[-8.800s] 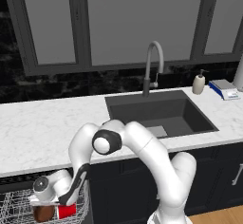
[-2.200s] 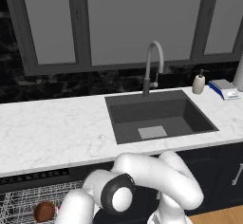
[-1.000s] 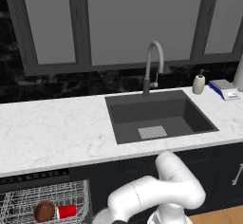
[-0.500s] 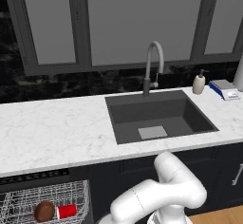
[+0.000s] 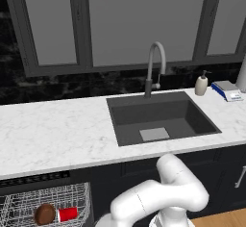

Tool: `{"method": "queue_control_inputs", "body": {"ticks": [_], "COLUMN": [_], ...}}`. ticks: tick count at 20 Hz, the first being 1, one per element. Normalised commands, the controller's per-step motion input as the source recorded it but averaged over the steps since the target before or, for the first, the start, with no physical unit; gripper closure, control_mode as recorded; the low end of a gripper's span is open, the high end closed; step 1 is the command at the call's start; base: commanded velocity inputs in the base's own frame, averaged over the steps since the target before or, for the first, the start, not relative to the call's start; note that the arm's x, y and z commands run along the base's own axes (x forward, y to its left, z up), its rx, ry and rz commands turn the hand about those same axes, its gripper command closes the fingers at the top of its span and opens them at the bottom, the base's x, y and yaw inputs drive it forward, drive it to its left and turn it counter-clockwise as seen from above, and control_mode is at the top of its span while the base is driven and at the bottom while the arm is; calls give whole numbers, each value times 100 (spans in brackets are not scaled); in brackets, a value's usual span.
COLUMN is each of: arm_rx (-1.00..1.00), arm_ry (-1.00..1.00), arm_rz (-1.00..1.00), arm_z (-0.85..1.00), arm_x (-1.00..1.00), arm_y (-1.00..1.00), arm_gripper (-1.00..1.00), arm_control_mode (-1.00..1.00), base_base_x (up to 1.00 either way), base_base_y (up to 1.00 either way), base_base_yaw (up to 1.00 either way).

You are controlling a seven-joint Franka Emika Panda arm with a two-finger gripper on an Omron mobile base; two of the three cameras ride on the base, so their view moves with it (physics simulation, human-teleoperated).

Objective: Pick up the cup and bowl from the counter, place them in the dishwasher, and close the dishwasher door.

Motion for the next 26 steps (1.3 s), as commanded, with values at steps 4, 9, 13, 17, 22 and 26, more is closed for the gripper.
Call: {"method": "queue_control_inputs", "body": {"ticks": [4,9,13,17,22,26], "arm_rx": [0,0,0,0,0,0], "arm_ry": [0,-1,-4,-12,-16,-17], "arm_rz": [0,0,0,0,0,0], "arm_z": [-29,-13,-8,-10,-12,-18], "arm_x": [100,100,100,100,100,100], "arm_y": [-60,-55,-42,-27,-8,0], "arm_gripper": [-100,-100,-100,-100,-100,-100], "arm_control_mode": [-100,-100,-100,-100,-100,-100], "base_base_x": [0,0,0,0,0,0], "base_base_y": [0,0,0,0,0,0], "base_base_yaw": [0,0,0,0,0,0]}}
